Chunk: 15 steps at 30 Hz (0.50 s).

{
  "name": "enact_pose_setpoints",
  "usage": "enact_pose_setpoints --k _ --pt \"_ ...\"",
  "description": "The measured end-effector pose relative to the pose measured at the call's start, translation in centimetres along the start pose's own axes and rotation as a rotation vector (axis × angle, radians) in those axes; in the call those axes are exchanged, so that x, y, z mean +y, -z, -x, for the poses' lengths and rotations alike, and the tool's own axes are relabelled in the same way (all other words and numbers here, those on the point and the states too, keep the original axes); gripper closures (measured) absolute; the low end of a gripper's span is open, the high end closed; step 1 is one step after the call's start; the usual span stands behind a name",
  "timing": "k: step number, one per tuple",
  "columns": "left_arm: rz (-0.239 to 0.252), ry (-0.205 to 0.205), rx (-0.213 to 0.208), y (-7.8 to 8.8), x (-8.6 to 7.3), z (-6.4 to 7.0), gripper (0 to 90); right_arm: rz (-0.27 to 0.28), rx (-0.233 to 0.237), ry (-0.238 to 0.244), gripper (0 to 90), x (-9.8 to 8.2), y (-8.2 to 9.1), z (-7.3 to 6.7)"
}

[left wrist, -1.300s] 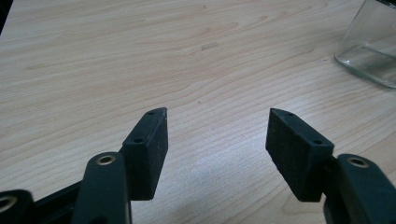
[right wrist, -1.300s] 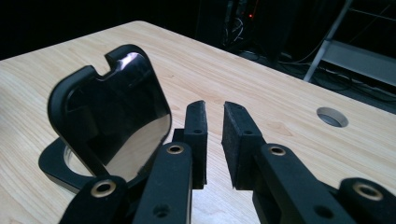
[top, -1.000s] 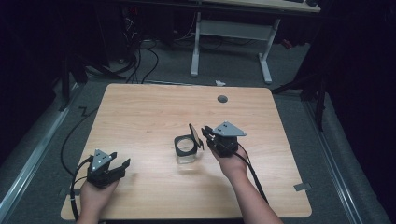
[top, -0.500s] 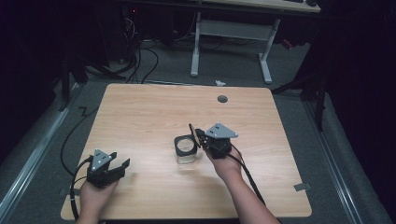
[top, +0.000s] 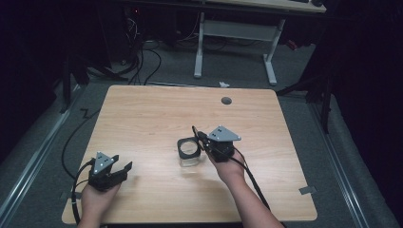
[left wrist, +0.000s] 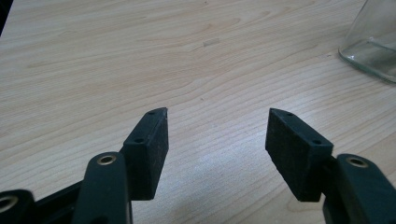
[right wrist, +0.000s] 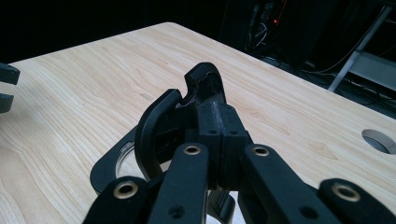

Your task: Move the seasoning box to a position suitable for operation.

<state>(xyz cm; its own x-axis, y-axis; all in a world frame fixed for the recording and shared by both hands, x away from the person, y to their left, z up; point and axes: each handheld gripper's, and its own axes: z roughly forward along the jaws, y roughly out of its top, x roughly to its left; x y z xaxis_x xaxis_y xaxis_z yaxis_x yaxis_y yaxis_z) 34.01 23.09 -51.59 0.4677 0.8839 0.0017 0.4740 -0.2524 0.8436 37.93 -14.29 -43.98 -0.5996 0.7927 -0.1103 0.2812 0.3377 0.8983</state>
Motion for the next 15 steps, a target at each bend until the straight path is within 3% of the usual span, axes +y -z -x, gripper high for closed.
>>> enact_pose_setpoints --k 15 --pt "-0.001 -0.001 0.0 0.0 -0.01 -0.03 40.0 0.001 0.015 0.006 90.0 -0.08 -0.36 -0.51"
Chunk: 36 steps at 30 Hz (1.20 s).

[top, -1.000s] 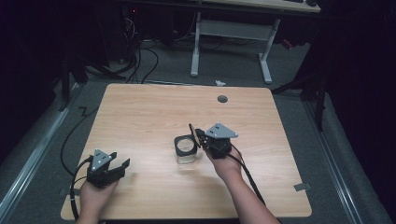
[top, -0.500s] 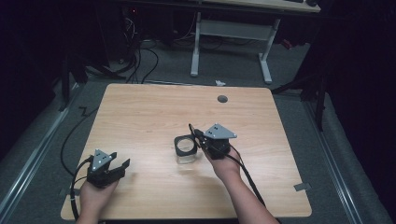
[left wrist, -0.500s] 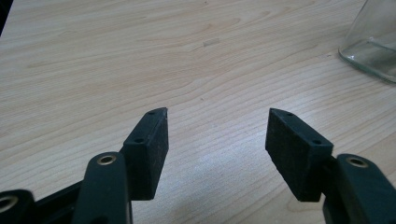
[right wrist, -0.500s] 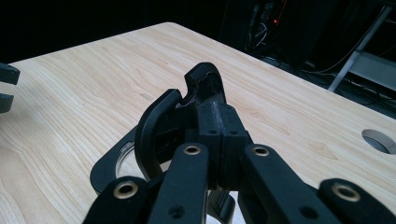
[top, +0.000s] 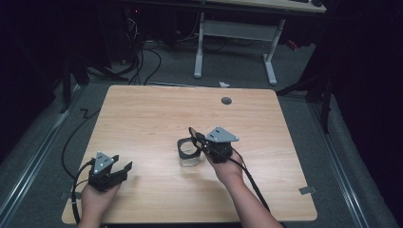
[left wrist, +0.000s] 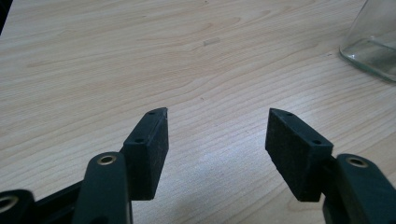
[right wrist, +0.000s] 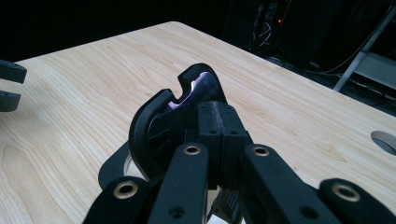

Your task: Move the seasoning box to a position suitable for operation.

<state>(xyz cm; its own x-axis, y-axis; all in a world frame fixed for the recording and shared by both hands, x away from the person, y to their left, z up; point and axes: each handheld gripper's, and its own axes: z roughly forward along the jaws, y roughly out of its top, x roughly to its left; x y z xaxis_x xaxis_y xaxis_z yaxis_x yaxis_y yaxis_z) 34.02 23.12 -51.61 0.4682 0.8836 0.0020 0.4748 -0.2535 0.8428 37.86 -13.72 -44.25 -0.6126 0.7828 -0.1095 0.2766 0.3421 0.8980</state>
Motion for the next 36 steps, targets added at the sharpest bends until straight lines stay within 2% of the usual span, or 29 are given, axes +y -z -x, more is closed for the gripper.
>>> enact_pose_setpoints --k 7,15,22,29,36 --pt "-0.001 0.0 0.0 0.0 0.0 0.0 40.0 -0.011 0.017 0.0 90.0 -0.3 -0.5 -0.6" --pt "-0.001 0.002 -0.001 0.0 0.0 -0.1 40.1 -0.065 0.049 0.016 90.0 -1.5 -2.0 -1.8" --pt "-0.003 0.002 -0.003 -0.1 -0.1 0.0 40.1 -0.068 0.057 0.02 90.0 -1.7 -2.1 -2.2" --pt "-0.002 -0.002 0.001 -0.1 -0.1 0.1 39.7 -0.032 0.032 0.007 90.0 -1.0 -1.1 -1.4" --pt "-0.004 -0.011 0.007 -0.1 0.0 0.3 39.0 0.0 -0.01 -0.016 87.5 -0.7 0.4 0.3"
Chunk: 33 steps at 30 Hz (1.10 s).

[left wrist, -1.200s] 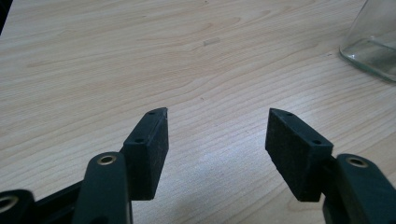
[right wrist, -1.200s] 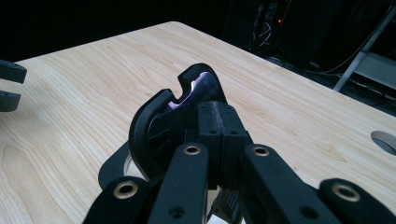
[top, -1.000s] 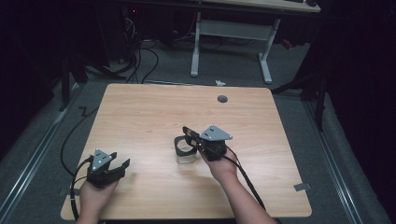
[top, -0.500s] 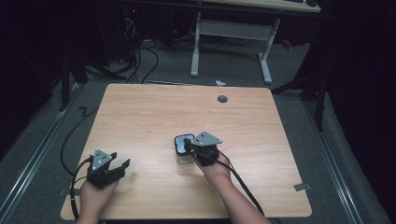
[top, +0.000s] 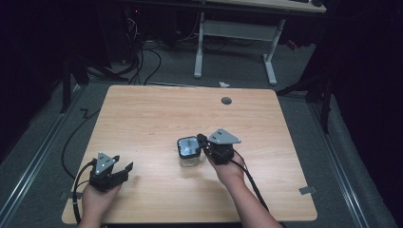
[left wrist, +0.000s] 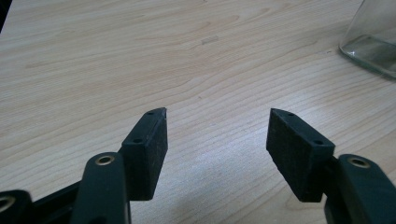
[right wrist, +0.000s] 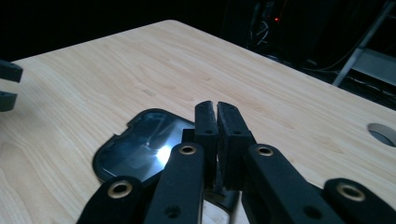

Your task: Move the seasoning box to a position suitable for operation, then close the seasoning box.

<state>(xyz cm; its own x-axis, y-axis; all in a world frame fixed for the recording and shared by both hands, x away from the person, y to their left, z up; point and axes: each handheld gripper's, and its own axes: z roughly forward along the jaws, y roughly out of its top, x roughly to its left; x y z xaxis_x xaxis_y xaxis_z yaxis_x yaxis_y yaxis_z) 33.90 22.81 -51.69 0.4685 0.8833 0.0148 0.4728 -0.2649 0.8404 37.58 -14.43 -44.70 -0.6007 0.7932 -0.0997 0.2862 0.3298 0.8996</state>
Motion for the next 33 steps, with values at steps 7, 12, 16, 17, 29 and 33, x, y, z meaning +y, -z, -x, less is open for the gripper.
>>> enact_pose_setpoints --k 7,12,16,17,29,33 --pt "0.002 0.004 -0.009 0.1 -0.1 0.1 38.7 0.023 -0.038 -0.03 82.9 -0.5 1.7 1.7" --pt "0.007 0.003 -0.012 0.2 0.0 0.3 38.5 0.027 -0.073 -0.052 78.8 -1.2 2.8 3.0" --pt "0.008 -0.004 -0.009 0.0 0.1 0.3 38.5 0.034 -0.098 -0.069 74.0 -1.8 3.6 4.1" --pt "0.009 -0.002 -0.008 0.0 0.2 0.3 38.4 0.033 -0.113 -0.075 71.6 -2.1 4.0 4.7" --pt "0.0 0.003 -0.023 -0.3 0.3 1.0 37.7 0.006 -0.217 -0.177 57.1 -7.8 7.5 8.1" --pt "-0.008 -0.011 -0.028 -0.3 0.1 1.2 37.6 -0.016 -0.252 -0.188 53.7 -10.2 8.8 8.7"
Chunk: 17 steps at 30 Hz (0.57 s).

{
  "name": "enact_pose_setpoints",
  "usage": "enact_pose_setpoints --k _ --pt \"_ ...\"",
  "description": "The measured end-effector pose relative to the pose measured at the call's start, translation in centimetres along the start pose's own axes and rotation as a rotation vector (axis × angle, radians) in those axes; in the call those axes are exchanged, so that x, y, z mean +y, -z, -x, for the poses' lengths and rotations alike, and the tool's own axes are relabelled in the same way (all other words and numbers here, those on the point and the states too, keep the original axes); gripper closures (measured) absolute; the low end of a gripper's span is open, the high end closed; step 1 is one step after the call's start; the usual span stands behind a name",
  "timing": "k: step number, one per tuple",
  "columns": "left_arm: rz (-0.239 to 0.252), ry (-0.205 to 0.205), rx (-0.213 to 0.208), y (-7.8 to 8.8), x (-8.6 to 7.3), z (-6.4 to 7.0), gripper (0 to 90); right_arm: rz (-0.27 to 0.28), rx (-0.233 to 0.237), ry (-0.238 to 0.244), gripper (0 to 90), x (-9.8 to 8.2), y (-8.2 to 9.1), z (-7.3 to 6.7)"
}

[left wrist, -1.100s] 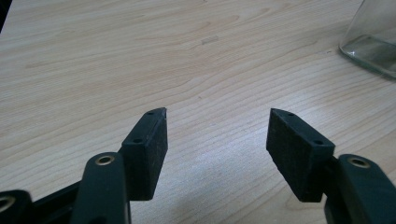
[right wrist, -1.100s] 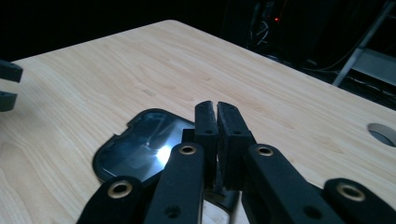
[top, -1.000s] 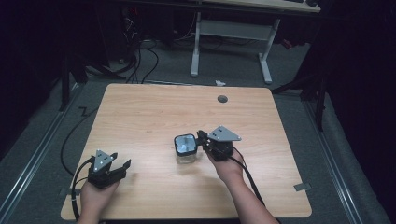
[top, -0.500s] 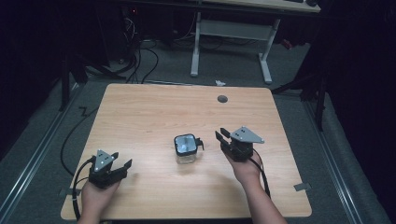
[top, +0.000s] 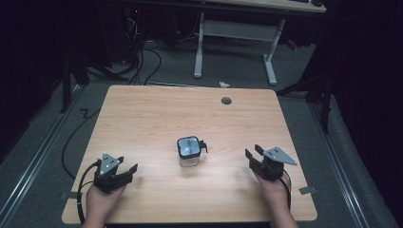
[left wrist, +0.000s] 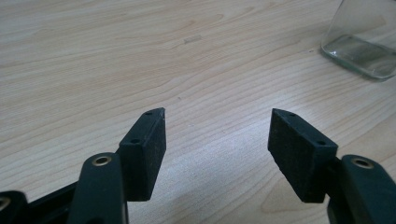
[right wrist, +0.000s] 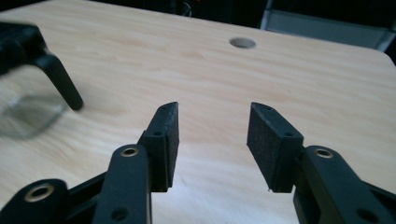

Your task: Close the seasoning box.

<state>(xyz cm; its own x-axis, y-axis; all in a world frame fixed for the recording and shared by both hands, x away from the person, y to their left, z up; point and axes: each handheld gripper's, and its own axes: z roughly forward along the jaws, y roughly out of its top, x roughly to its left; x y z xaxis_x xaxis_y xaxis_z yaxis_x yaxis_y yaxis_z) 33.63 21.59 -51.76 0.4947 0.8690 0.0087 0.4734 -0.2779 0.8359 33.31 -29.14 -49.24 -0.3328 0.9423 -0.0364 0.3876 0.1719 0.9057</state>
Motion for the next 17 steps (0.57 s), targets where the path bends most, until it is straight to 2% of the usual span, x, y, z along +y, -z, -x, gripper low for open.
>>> enact_pose_setpoints --k 1,4,5,7,8,9,11,12,15,17 --pt "0.001 -0.005 0.002 0.0 0.0 0.0 37.5 -0.007 -0.018 -0.008 52.3 -1.0 0.6 0.6" --pt "0.003 -0.004 0.0 0.1 0.1 0.2 37.5 -0.013 -0.029 -0.031 49.8 -2.0 1.4 1.0" --pt "0.004 -0.002 0.003 0.1 0.1 0.2 37.4 -0.017 -0.051 -0.044 45.4 -2.9 2.4 1.3" --pt "-0.001 0.005 -0.001 -0.1 0.1 0.4 37.2 0.012 -0.093 -0.085 46.8 -3.8 3.6 1.9" --pt "-0.007 0.003 0.004 -0.2 0.2 0.5 37.2 0.012 -0.093 -0.085 46.8 -3.8 3.6 1.9" --pt "-0.01 0.004 0.007 -0.3 0.2 0.6 37.2 0.015 -0.088 -0.117 46.2 -3.9 3.9 2.4" --pt "-0.014 0.005 0.01 -0.3 0.2 0.8 37.1 0.016 -0.089 -0.142 46.4 -4.1 4.0 3.1" --pt "-0.013 0.002 0.014 -0.2 0.2 0.9 37.1 -0.003 -0.082 -0.142 46.3 -4.5 3.7 3.4" --pt "-0.011 -0.001 0.018 -0.1 0.3 0.9 37.1 -0.011 -0.068 -0.146 46.5 -4.7 3.4 3.3" --pt "-0.011 0.002 0.017 -0.1 0.3 0.9 37.2 -0.011 -0.072 -0.122 46.7 -4.5 3.3 2.8"
